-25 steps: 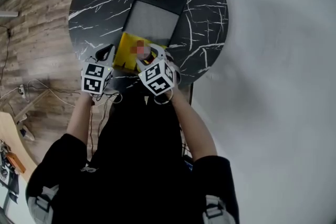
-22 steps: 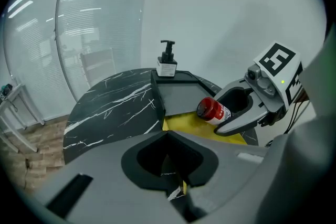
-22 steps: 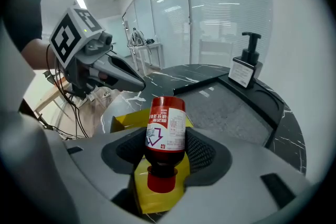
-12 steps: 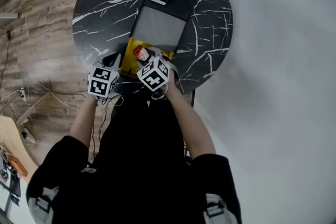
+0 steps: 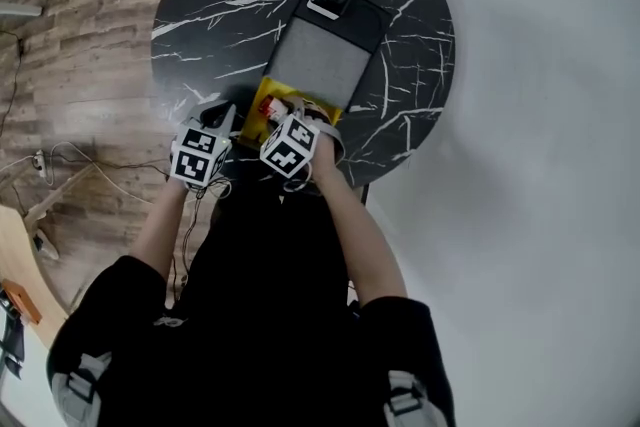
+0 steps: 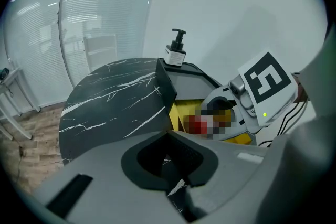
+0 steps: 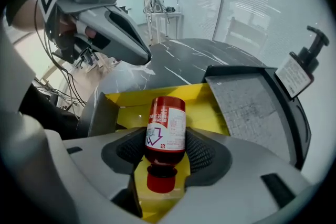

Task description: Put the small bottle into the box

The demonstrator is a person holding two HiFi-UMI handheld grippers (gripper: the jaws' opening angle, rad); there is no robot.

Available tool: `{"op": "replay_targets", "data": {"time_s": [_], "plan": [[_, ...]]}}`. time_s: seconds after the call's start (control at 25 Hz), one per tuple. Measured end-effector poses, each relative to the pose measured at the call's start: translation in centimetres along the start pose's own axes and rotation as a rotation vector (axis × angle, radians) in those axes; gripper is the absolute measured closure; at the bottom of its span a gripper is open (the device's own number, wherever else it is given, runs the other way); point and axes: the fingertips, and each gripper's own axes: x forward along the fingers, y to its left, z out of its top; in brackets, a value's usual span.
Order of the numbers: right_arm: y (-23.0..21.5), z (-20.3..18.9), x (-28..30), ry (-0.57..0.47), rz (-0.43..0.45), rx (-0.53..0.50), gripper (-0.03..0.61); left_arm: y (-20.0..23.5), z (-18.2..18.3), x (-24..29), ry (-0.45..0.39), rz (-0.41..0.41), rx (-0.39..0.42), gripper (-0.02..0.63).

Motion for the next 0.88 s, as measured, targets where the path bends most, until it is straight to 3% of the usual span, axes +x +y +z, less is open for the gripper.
{"op": "replay_targets", "data": {"time_s": [0.32,0.44,0.8,0.88], "plan": [[-0.1,-0.6,0.9,0.033,0.01,-0.009,0.352,-0.3,-0.2,-0.4,-0.006,0.013,-0.008,0.614],[0.0,-0.5,0.4,0.025,0.003,0.004,0.287,-0.7,-0.2,-1.0,-0.01,0.032,-0.01,0.615],[1.5,-1.3,-7.3,-0.219,-0.032,0.098,0.285,-4.0,1.1,-3.8,-0.083,0.117,-0.044,0.615],[1.4,-2.0,-9.5,-0.285,-0.063,0.132,0.317,-5.6,1.5,-4.5,-0.101,0.126,-0.033,0.615]]}}
